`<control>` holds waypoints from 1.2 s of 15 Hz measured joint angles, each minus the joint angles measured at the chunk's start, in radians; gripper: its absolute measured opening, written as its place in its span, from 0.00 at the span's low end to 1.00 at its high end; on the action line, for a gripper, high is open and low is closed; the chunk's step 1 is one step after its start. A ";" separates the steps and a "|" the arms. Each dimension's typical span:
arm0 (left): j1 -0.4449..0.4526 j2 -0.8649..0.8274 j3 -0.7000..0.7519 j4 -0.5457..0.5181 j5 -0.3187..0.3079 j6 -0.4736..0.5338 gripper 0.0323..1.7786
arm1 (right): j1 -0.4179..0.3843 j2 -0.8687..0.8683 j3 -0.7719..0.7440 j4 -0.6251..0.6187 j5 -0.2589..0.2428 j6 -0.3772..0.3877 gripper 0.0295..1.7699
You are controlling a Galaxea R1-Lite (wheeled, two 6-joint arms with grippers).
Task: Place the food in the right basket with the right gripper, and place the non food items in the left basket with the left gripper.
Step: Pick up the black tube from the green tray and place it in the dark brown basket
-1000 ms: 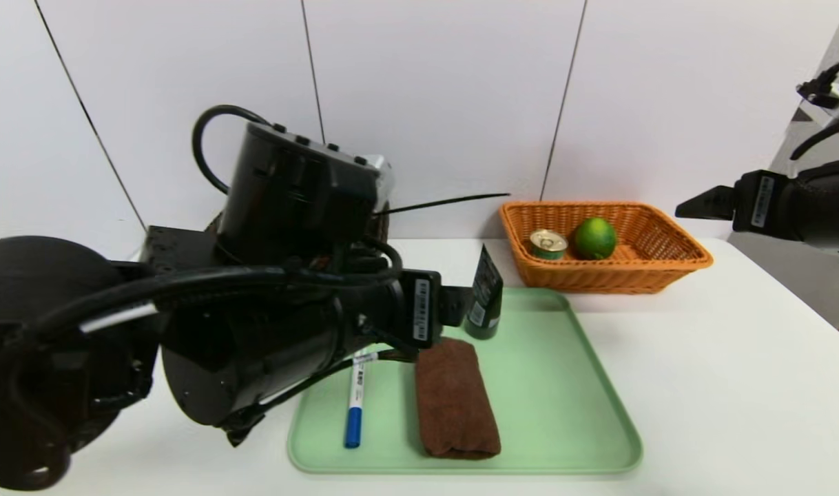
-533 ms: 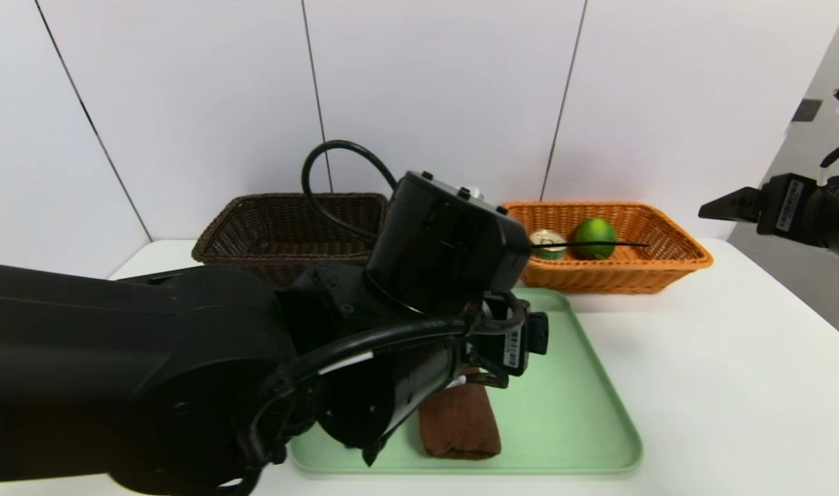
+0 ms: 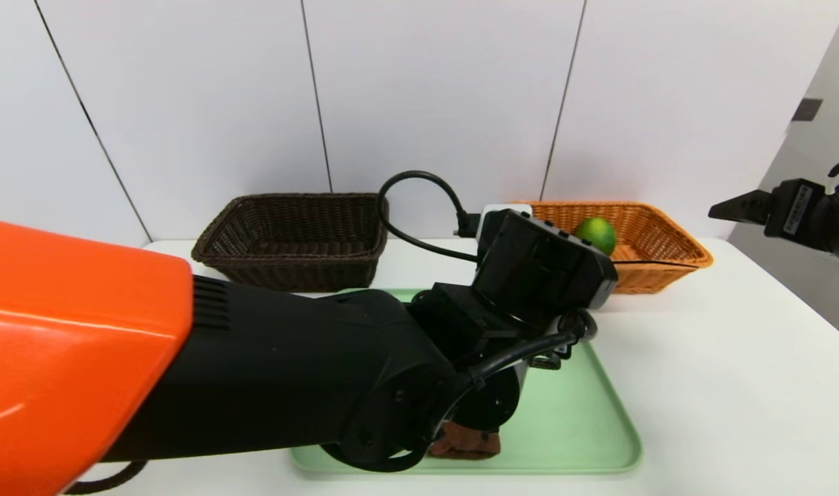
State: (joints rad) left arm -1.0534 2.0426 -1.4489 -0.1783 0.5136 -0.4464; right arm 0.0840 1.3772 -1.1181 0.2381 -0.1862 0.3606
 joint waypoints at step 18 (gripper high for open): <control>0.023 0.127 -0.097 0.037 0.081 0.076 0.95 | -0.023 0.002 0.041 -0.004 0.026 -0.007 0.96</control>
State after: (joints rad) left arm -1.0304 2.1700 -1.5455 -0.1413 0.5951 -0.3702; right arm 0.0611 1.3796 -1.0766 0.2343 -0.1602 0.3540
